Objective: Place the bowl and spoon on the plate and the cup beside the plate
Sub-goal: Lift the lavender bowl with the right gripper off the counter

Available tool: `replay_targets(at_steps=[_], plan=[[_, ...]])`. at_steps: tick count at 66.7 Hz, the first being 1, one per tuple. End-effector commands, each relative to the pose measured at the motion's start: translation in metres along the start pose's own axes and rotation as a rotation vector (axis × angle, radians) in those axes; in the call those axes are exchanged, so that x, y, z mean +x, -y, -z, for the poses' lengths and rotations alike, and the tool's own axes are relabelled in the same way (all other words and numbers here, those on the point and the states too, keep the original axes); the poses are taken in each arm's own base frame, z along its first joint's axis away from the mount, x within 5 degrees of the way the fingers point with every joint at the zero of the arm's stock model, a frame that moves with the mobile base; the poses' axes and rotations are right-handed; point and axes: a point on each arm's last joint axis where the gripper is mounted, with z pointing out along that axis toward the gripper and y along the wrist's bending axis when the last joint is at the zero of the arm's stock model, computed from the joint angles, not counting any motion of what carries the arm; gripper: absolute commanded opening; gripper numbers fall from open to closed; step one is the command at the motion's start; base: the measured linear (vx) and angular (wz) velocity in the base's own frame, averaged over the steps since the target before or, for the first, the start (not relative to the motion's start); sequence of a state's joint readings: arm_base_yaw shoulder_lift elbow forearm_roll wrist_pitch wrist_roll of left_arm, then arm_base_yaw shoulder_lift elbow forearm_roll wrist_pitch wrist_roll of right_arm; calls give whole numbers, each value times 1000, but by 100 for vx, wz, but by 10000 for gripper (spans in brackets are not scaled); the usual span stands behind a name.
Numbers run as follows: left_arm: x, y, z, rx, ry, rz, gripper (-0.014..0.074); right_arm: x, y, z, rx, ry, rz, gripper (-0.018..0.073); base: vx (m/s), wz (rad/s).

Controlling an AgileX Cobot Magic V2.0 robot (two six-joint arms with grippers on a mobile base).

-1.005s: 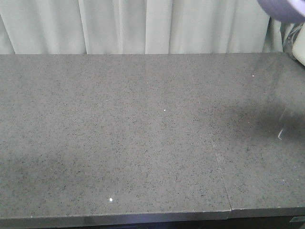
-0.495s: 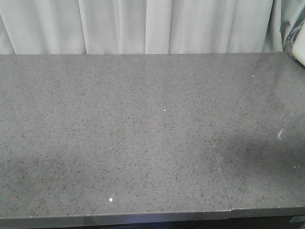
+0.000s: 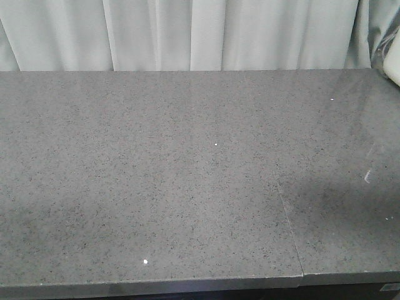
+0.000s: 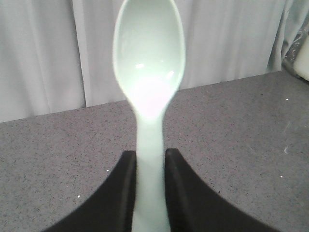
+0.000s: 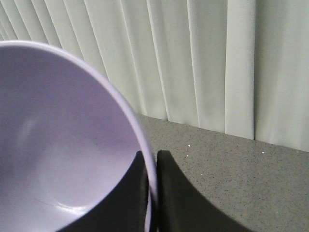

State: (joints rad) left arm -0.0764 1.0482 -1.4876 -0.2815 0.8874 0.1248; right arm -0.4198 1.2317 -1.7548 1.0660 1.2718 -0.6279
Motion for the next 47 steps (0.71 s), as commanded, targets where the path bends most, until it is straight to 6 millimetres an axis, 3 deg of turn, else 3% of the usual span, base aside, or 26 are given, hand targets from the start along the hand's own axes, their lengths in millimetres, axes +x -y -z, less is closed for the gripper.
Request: replay_targets(at_steps=[1, 47], plan=[[-12, 4, 9, 13, 94, 4, -7, -8, -15, 8, -44, 52, 27, -6, 0, 0], [-12, 4, 9, 13, 95, 4, -7, -8, -15, 8, -46, 54, 26, -6, 0, -1]])
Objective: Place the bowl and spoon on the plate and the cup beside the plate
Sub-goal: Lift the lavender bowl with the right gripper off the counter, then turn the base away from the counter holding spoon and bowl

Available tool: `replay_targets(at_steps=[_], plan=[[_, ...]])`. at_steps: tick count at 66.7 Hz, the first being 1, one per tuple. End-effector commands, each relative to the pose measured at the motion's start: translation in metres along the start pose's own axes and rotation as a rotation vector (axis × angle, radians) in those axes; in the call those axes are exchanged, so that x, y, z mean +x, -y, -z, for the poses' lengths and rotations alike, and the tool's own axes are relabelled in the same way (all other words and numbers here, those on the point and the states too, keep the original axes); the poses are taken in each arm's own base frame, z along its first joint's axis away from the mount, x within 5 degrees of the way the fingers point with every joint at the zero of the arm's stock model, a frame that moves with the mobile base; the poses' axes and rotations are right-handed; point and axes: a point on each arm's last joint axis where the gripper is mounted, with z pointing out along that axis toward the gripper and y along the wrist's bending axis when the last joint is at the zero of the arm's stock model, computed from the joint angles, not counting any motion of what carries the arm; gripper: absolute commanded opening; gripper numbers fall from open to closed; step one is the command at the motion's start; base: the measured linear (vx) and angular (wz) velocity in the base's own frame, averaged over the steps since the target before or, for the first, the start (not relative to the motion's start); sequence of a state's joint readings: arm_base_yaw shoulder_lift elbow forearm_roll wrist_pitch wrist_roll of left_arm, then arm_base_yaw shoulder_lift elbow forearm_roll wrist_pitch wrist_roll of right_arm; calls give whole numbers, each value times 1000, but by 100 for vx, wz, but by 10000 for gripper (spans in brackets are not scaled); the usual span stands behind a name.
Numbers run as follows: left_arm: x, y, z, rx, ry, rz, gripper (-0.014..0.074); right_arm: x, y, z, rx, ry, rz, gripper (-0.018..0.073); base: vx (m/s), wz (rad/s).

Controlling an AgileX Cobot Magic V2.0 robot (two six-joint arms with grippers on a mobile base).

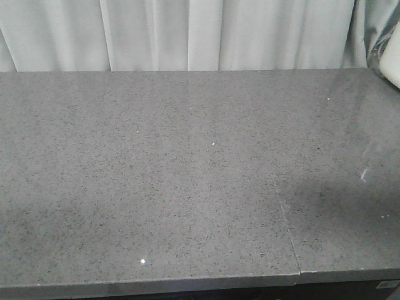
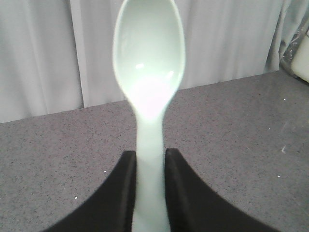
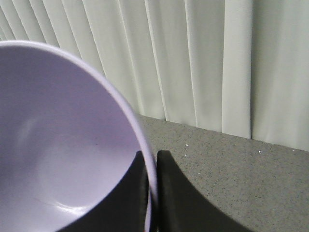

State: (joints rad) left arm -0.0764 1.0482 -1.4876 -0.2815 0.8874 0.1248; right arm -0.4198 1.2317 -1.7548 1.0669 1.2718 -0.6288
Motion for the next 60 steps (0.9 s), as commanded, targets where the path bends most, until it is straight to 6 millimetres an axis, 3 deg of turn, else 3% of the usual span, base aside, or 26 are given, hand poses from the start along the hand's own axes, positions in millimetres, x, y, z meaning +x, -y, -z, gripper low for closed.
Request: replay_targets(at_steps=[1, 60], plan=[[-12, 4, 9, 13, 95, 4, -7, -8, -15, 8, -46, 53, 26, -6, -1, -7], [-12, 4, 9, 13, 95, 4, -7, -8, -15, 8, -46, 53, 26, -6, -1, -23]])
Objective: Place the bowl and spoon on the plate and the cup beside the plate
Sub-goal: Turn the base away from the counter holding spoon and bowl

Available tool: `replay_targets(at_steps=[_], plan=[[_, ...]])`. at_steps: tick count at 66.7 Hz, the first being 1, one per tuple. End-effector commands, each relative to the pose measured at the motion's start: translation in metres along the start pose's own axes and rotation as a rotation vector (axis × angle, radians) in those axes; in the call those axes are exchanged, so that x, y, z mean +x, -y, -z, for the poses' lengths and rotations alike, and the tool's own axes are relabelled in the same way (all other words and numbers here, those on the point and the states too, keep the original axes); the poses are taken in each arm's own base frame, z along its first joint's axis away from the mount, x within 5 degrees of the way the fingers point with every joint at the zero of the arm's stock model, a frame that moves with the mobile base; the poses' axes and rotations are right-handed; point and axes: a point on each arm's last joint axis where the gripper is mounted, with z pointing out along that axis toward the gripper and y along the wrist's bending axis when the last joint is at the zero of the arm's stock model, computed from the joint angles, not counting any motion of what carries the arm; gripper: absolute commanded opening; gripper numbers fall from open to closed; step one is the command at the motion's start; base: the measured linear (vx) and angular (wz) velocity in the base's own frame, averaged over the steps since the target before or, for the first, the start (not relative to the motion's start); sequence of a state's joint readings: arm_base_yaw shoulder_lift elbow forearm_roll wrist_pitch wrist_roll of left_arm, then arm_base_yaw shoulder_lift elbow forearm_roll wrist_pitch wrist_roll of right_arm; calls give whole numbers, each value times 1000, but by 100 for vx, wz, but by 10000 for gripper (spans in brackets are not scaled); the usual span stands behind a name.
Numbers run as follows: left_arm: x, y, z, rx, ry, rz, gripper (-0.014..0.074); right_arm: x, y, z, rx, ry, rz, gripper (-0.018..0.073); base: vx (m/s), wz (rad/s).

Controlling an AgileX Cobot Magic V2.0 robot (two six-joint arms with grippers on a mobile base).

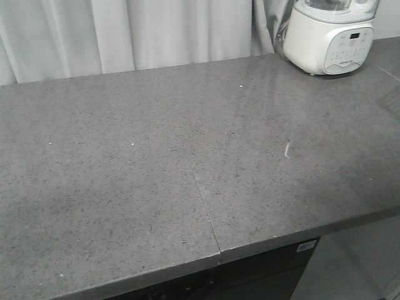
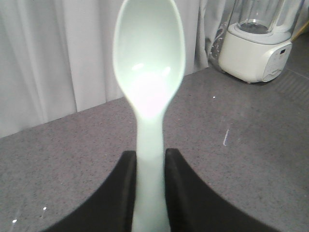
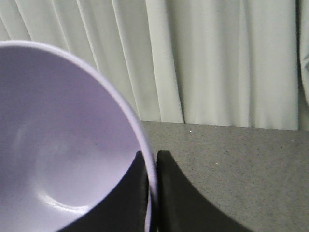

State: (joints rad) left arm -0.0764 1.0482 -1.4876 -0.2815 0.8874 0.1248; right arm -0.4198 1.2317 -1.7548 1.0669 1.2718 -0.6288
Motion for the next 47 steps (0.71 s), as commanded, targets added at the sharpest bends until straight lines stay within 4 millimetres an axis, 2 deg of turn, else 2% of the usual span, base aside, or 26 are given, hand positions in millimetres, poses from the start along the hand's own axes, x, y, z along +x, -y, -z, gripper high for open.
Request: replay_targets(at_steps=[1, 47], plan=[[-12, 4, 9, 13, 95, 4, -7, -8, -15, 8, -46, 53, 26, -6, -1, -30], [-12, 4, 9, 13, 95, 4, -7, -8, -15, 8, -46, 53, 26, -6, -1, -29]])
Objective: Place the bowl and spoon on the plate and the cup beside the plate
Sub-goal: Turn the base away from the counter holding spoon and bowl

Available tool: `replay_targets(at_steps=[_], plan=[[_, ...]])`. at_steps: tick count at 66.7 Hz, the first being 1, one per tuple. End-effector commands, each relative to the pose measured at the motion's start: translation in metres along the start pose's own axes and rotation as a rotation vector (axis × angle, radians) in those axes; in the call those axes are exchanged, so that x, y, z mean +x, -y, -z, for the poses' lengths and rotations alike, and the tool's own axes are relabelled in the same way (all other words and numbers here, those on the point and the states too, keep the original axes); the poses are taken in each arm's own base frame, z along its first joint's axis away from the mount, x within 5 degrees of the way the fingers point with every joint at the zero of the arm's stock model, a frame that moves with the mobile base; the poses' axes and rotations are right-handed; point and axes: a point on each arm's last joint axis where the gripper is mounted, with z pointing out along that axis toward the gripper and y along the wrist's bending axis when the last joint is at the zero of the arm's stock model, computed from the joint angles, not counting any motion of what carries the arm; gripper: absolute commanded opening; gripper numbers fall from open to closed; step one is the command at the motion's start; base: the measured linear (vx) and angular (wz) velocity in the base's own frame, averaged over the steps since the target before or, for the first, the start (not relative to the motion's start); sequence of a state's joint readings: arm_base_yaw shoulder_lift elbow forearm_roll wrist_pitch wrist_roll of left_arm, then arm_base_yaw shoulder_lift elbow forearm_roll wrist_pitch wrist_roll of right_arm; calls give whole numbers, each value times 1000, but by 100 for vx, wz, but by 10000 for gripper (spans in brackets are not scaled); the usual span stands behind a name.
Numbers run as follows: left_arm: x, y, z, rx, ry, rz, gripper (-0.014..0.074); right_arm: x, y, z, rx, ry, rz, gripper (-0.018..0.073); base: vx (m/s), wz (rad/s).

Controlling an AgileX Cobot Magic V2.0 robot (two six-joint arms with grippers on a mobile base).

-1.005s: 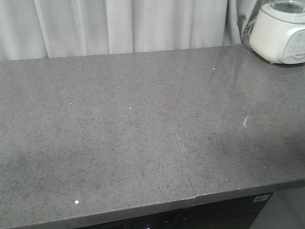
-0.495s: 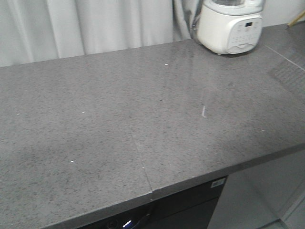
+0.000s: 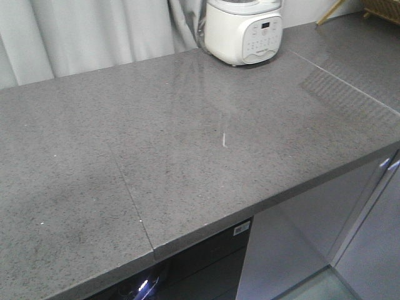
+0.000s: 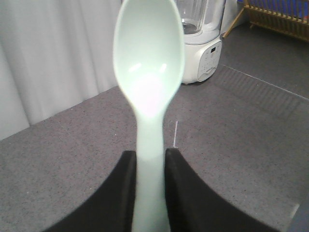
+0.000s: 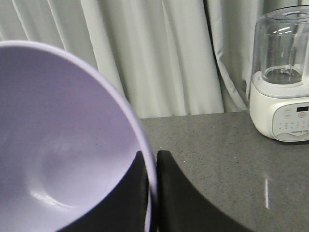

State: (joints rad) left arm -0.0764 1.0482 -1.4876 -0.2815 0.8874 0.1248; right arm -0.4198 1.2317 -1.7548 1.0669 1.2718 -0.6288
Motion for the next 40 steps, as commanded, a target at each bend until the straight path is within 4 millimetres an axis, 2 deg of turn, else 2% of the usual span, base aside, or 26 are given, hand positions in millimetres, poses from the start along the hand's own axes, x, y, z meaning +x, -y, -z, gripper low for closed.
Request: replay_targets(at_steps=[1, 40], plan=[[-12, 4, 9, 13, 95, 4, -7, -8, -15, 8, -46, 53, 26, -6, -1, -21], [-12, 4, 9, 13, 95, 4, -7, -8, -15, 8, -46, 53, 26, -6, -1, -22]])
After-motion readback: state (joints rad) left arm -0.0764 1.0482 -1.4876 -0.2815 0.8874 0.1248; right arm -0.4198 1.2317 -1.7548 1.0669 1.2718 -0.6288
